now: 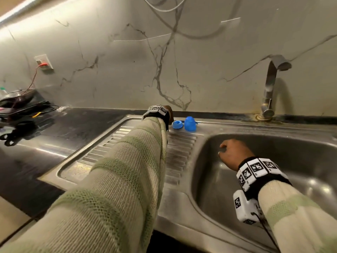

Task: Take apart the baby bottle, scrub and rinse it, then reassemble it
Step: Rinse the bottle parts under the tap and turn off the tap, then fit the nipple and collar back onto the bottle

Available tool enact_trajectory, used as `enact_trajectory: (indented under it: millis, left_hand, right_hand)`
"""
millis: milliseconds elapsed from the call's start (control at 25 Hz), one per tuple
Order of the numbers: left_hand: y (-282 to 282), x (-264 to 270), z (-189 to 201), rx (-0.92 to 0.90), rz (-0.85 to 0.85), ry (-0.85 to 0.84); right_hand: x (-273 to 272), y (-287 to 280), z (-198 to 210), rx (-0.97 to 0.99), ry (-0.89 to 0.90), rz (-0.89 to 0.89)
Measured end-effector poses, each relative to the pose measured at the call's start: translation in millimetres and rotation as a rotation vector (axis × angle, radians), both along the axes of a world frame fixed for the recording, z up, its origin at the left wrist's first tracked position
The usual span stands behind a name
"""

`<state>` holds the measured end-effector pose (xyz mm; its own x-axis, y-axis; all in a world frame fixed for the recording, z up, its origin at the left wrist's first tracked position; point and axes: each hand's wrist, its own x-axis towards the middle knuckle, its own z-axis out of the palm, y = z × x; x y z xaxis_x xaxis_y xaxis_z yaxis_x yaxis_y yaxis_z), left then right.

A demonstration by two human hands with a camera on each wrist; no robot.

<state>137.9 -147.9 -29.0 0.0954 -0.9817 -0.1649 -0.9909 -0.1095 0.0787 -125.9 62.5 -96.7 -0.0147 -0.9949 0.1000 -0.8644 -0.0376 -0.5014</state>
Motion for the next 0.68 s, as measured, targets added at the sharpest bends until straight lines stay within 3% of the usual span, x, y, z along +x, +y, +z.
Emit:
enact_trajectory:
  millis: [160,320,400,440,560,680]
  left_hand:
    - [-20,16,-20,-0.048,0.053,-0.014]
    - [56,-18,40,-0.302,-0.032,-0.143]
    - [91,-39,70,-0.396,-0.165,-0.113]
    - [106,-53,73,-0.388,-0.233,-0.025]
    - [154,-99,57,-0.201,-0.326,0.453]
    - [177,-125,36,-0.109,-0.363,0.701]
  right_hand:
    - [0,-1,-3,-0.008,-0.003,0.018]
    - [-1,2,0,-0.027,-0.095,-0.009]
    - [1,5,7,-0.078,-0.191,-0.016]
    - [1,9,12,-0.108,-0.264,-0.022]
    - [2,18,23,-0.195,-0.446,-0.032]
    - [0,21,26,-0.221,-0.474,-0.031]
